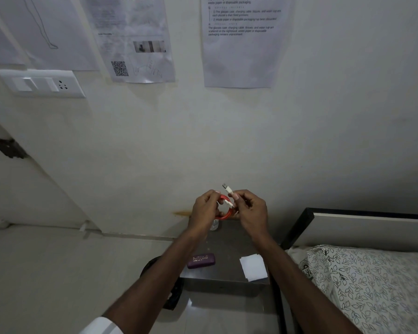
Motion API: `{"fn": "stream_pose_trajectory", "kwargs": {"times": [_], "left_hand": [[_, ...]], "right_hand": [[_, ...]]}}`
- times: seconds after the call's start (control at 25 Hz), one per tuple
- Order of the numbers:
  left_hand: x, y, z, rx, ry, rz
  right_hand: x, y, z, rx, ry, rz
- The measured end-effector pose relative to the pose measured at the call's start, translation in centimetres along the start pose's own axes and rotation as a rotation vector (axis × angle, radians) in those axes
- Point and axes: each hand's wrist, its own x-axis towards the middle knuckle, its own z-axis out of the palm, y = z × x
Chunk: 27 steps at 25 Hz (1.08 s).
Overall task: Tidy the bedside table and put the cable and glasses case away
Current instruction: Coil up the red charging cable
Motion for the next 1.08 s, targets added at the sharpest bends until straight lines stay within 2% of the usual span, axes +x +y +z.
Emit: {"fn": "stream_pose_trajectory", "kwargs": {"times": [0.2,0.32,0.48,0.64,0.88,1.08], "left_hand": [[0.3,0.0,-0.4,-0.009,-0.062,-0.014],[0.5,-0.2,-0.3,0.02,-0.053,-0.027],[0.9,-0.4,-0.3,-0.133,0.012,-0.158],[1.6,-1.7,-0.3,0.051,0.03,-0.136],[0.5,-2.1,0.4,0.266,0.056,0.11],[0.1,-2.7,0.9,0.313,0.071,0.184]], "right_hand": [[0.1,0.0,-0.1,0.029,0.02,-0.036],[0.2,-0.2,-0.4,-0.001,-0.051,-0.07],[0.4,0.2,-1.2,-0.224,-0.236,-0.225],[0.4,0.4,-1.3,-0.477,-0.36,-0.352],[1.2,-1.3,-0.8,-0.669,-0.4,-0.097],[1.5,-1.9,-0.4,-0.74,-0.456,-0.008]]}}
